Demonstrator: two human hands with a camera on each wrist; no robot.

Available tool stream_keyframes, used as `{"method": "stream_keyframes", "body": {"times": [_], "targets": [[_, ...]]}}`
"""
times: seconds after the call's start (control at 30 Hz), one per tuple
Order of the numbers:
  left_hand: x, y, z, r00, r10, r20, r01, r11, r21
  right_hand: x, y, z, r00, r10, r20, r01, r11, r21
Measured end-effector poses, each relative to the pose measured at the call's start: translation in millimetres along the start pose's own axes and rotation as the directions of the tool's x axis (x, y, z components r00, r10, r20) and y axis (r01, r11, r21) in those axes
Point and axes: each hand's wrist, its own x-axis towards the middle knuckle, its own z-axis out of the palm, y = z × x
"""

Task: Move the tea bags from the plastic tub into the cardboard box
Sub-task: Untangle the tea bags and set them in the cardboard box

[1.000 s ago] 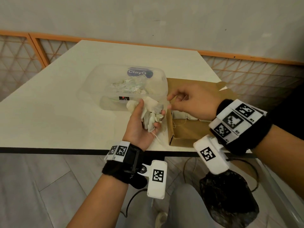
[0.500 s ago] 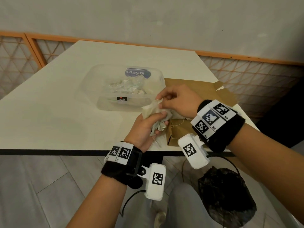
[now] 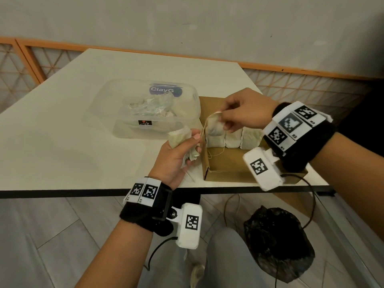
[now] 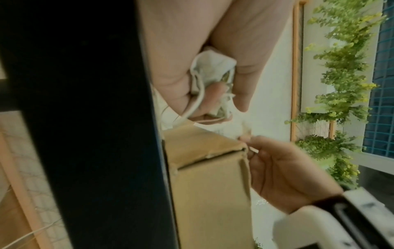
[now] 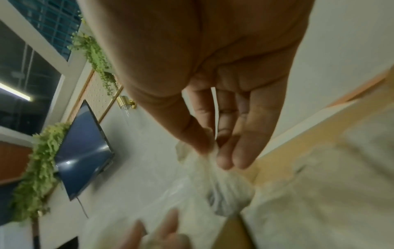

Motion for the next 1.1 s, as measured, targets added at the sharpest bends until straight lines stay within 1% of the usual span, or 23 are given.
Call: {"method": "stream_keyframes", "body": {"times": [0.07, 0.1, 0.17, 0.23, 0.3, 0.4, 0.57, 0.63, 0.73, 0.8, 0.83, 0.87, 0.93, 1.0, 1.03, 1.1], "targets": [[1.3, -0.2, -2.0, 1.0, -0.011, -0.017, 0.011, 1.0, -0.002, -2.3, 9.6, -14.5, 0.999, 0.041, 0.019, -0.039, 0.995, -0.09], [1.9, -0.4, -2.3, 1.0, -0.014, -0.021, 0.014, 1.0, -0.003, -3.3, 15.1, -20.1, 0.997, 0.063, 0.046, -0.055, 0.985, -0.161], [2.6, -0.7, -1.9, 1.0, -0.014, -0.018, 0.014, 1.0, -0.018, -3.5, 24.8, -28.1, 0.991, 0.107, 0.084, -0.072, 0.935, -0.346], [3.2, -0.6, -1.9, 1.0, -0.012, -0.012, 0.012, 1.0, -0.028, -3.8, 28.6, -30.5, 0.987, 0.131, 0.096, -0.075, 0.89, -0.449], [3.5, -1.0, -2.9, 1.0, -0.005, -0.011, 0.005, 1.0, -0.019, -1.5, 31.3, -29.7, 0.984, 0.145, 0.104, -0.081, 0.883, -0.462], [3.5, -1.2, -4.2, 1.0, -0.002, -0.011, 0.002, 1.0, -0.011, 4.1, 36.7, -22.5, 0.982, 0.162, 0.102, -0.103, 0.894, -0.436], [4.3, -1.6, -5.3, 1.0, -0.013, -0.018, 0.012, 1.0, -0.019, 16.6, 49.1, -15.6, 0.985, 0.17, -0.021, -0.166, 0.919, -0.358], [4.6, -1.6, -5.8, 1.0, -0.014, -0.011, 0.014, 0.999, -0.03, 17.5, 51.5, -18.3, 0.982, 0.186, -0.041, -0.189, 0.925, -0.329], [5.5, -2.0, -6.5, 1.0, -0.019, -0.005, 0.018, 0.999, -0.04, 13.1, 50.1, -22.7, 0.981, 0.184, -0.065, -0.195, 0.915, -0.354], [6.8, -2.5, -7.7, 1.0, -0.025, -0.005, 0.024, 0.998, -0.066, 7.5, 43.2, -23.5, 0.985, 0.121, -0.124, -0.158, 0.922, -0.354], [7.6, -2.5, -8.4, 1.0, -0.031, -0.001, 0.03, 0.995, -0.09, 3.8, 38.4, -21.7, 0.989, 0.073, -0.13, -0.114, 0.93, -0.348], [8.2, -2.4, -9.1, 0.999, -0.039, 0.002, 0.039, 0.992, -0.119, -1.2, 32.3, -18.1, 0.995, 0.027, -0.1, -0.06, 0.936, -0.346], [9.4, -1.8, -9.9, 0.998, -0.057, 0.005, 0.056, 0.982, -0.182, -11.5, 21.1, -5.9, 0.998, -0.045, 0.037, 0.055, 0.939, -0.339], [10.1, -0.9, -10.2, 0.998, -0.07, 0.004, 0.069, 0.97, -0.233, -18.6, 13.0, 8.7, 0.98, -0.1, 0.173, 0.15, 0.94, -0.308], [10.3, -0.5, -10.5, 0.997, -0.076, 0.005, 0.074, 0.963, -0.258, -19.3, 11.7, 15.1, 0.97, -0.12, 0.212, 0.18, 0.939, -0.292], [10.6, -0.4, -11.5, 0.997, -0.082, 0.003, 0.079, 0.95, -0.303, -15.8, 12.7, 24.2, 0.967, -0.119, 0.225, 0.184, 0.939, -0.292]]}}
